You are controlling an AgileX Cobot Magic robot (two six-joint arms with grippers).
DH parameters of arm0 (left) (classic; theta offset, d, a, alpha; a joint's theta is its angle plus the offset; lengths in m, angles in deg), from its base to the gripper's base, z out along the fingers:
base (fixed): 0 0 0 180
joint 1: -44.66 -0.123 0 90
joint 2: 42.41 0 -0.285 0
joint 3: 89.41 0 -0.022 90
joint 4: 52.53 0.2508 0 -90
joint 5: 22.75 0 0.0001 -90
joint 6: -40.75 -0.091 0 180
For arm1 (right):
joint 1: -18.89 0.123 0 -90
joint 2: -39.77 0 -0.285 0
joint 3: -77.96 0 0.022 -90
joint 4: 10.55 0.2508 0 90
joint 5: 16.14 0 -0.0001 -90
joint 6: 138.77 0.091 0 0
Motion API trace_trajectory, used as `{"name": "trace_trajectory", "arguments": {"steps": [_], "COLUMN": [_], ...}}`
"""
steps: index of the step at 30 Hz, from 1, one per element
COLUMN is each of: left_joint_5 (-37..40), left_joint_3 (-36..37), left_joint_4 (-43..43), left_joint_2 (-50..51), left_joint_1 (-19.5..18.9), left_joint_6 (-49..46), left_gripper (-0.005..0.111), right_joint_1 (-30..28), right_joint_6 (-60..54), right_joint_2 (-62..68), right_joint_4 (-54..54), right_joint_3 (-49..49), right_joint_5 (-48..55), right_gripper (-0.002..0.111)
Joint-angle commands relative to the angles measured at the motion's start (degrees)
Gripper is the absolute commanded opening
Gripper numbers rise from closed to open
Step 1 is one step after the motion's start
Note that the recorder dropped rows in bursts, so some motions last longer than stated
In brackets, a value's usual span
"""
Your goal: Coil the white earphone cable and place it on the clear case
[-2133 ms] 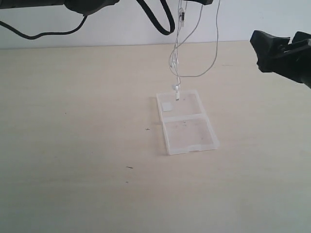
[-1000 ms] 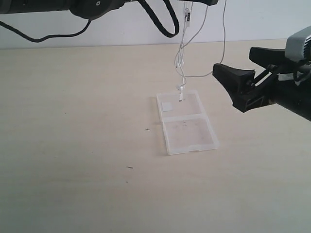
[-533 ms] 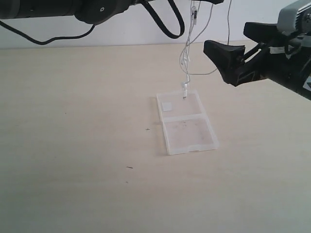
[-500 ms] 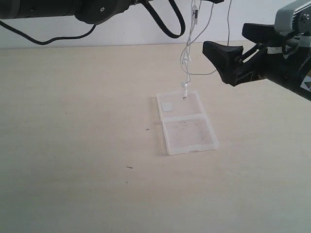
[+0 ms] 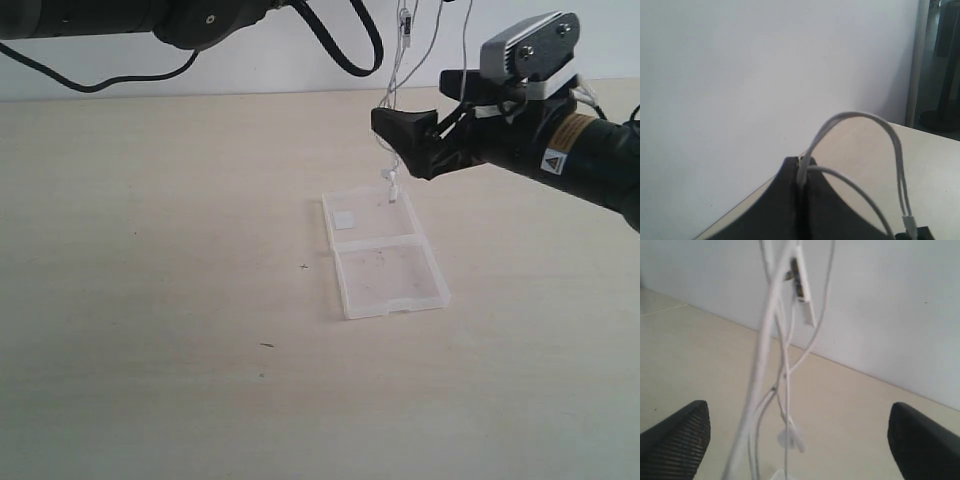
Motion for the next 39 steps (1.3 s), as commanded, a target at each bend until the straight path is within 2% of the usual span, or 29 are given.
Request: {"name": "trace_trajectory", "arguments": {"steps": [1,7,21,29,37,39], "left_joint_5": [-0.6,-0.6,-0.6,-0.6,-0.6,-0.6], "left_joint_3": [-0.1,-0.1,-0.1,-0.1,-0.1,-0.1], "left_joint_4": [-0.3,-0.3,-0.3,-0.3,-0.3,-0.3], "left_joint_2": [-0.3,-0.3,-0.3,-0.3,-0.3,-0.3], "left_joint_1": [-0.1,-0.1,-0.1,-0.1,-0.1,-0.1], "left_joint_6": [0.5,0.5,0.5,0.5,0.5,0.5], "left_gripper": [0.0,0.0,0.0,0.0,0.0,0.0], "right_joint_1": [2.1,2.1,2.1,2.1,2.1,2.1], "right_joint_6": [-0.3,-0.3,0.2,2.7,5.2,5.2], "right_joint_2": [2.0,4.1,4.5,4.5,4.5,4.5], "right_joint_4": [1.5,2.9,2.9,2.9,1.6,1.2], "right_joint_3": [-2.9,-4.8,-5.5,-5.5,-5.5,-5.5], "right_joint_5": [-0.5,1.1,-2.7,-2.8,-2.8,-2.8], "right_gripper": [0.09,0.088,0.075,0.052,0.049,0.044]}}
